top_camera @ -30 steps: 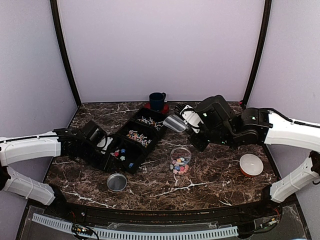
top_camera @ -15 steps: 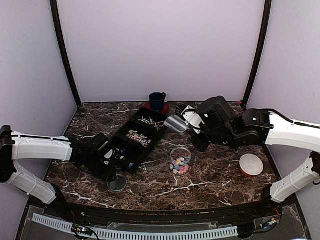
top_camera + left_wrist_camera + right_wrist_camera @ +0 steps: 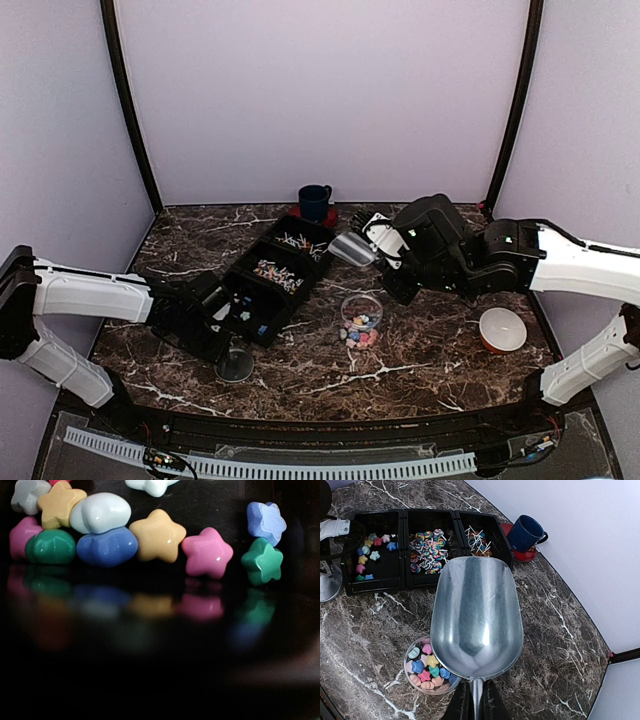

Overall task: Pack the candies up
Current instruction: Pick up the box lid from the center of the board.

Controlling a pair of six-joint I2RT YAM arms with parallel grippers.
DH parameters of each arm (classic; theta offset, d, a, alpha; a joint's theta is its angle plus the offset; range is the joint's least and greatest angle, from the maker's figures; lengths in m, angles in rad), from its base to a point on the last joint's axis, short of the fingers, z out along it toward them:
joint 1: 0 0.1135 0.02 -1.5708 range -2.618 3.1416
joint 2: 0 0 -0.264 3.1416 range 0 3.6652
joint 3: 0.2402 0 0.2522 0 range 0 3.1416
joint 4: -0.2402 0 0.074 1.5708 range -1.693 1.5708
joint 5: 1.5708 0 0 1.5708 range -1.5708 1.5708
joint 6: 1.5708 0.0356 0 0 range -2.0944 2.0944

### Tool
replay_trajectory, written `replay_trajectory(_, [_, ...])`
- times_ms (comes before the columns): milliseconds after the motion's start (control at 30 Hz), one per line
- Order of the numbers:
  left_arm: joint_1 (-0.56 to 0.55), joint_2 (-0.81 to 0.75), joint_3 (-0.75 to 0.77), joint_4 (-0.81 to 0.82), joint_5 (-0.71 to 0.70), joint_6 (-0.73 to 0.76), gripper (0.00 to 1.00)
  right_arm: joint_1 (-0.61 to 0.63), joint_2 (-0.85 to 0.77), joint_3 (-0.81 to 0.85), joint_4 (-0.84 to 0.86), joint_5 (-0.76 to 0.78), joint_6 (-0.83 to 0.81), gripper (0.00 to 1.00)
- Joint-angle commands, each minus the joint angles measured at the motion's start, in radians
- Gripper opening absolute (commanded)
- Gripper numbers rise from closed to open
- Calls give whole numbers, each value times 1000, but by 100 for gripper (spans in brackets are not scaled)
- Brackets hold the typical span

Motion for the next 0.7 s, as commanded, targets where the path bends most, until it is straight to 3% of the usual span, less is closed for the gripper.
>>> replay_trajectory(0, [-4,26,-20,6,-6,10,21,-7,-30,-2,44,-8,2,0])
replay_trajectory(333, [-8,13,-9,5,16,13,0,-8,-45,5,44,0,0,0])
replay_trajectory(667, [-53,-80,40,-63,53,-23,0,-11,-77,15,34,49,7,0])
